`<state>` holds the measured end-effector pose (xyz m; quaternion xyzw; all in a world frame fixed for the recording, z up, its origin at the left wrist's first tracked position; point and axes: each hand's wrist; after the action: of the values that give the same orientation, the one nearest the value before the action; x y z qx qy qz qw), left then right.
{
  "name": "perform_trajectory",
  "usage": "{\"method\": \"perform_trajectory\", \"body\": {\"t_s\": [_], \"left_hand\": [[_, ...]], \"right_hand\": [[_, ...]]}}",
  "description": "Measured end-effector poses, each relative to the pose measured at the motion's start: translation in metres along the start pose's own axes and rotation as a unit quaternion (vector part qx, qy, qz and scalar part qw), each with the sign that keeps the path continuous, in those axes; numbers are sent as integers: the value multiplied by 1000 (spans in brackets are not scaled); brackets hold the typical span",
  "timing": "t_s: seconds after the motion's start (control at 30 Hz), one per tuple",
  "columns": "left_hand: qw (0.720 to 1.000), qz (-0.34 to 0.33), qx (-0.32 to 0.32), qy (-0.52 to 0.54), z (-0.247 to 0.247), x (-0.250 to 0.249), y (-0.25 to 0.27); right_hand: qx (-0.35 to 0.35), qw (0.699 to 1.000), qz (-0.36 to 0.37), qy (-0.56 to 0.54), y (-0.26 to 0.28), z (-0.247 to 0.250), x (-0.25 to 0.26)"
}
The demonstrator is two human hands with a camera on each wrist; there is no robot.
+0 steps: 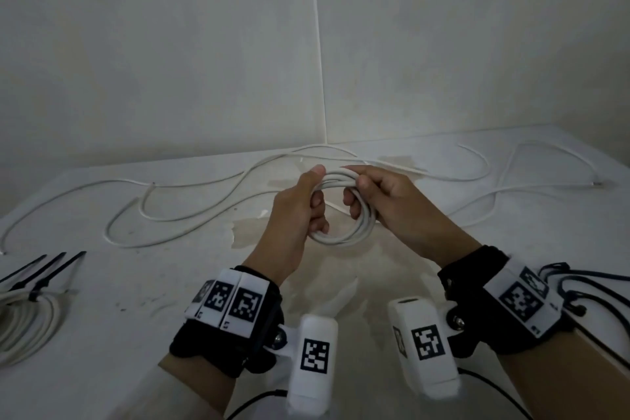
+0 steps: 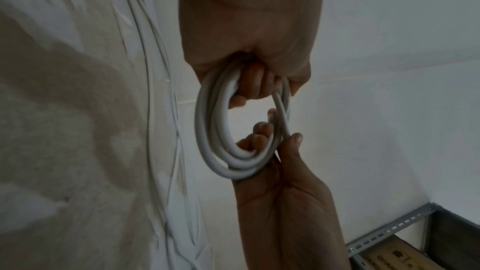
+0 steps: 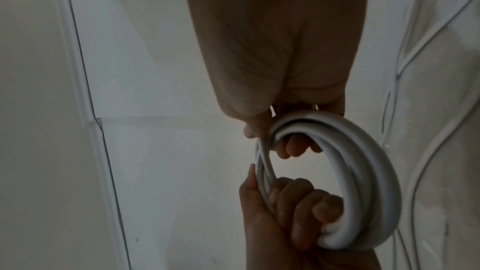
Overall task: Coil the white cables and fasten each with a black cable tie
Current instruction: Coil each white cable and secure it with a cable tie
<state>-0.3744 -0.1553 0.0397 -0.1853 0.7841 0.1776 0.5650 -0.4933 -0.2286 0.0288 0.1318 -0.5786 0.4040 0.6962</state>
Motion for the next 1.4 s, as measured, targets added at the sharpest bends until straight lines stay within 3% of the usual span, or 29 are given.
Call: {"method": "perform_trajectory", "body": {"t_s": [0.23, 0.47, 0.8, 1.03, 1.2, 1.4], "left_hand": [[997, 33, 56, -30, 4, 15, -18], [1000, 6, 4, 2, -5, 28, -23], [999, -25, -19, 20, -6, 40, -26], [999, -13, -11, 50, -13, 38, -22], [998, -14, 1, 60, -18, 36, -18], [997, -26, 6, 71, -20, 31, -13]], "right_hand": [[-19, 998, 22, 59, -4, 8, -24], [-3, 997, 19, 78, -4, 11, -32], [9, 992, -31, 119, -3, 14, -29], [-77, 982, -90, 145, 6, 32, -12], [-80, 956, -124, 252, 30, 65, 0], [-94, 889, -242, 377, 91, 123, -11]]}}
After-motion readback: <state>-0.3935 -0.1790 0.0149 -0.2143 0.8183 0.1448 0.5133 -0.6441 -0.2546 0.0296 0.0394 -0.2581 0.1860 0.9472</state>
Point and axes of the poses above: each hand's wrist, its own y-axis away from the middle knuckle, its own z-axis out of the back of the hand, x = y × z, and after that the axes turned 12 degrees about y, right-handed
